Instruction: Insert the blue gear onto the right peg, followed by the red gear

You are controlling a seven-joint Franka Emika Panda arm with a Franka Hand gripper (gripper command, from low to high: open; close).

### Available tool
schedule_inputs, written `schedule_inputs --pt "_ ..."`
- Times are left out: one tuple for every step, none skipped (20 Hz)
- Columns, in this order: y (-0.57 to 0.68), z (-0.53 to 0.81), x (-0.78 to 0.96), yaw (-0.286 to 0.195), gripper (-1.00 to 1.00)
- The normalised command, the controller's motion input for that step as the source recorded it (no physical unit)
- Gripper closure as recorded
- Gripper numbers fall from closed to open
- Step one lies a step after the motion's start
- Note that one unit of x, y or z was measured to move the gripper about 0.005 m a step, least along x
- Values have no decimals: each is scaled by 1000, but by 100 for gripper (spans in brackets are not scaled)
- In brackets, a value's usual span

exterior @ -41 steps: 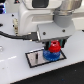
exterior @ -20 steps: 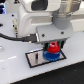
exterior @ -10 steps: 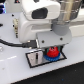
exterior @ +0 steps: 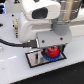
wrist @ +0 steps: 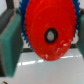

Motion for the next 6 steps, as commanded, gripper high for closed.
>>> schedule_inputs --pt "74 452 7 0 -100" --pt "95 482 9 0 -100" --pt "148 550 -30 0 -100" --pt "159 642 -4 0 -100" --pt "182 711 -17 0 -100" --pt "127 753 19 0 -100"
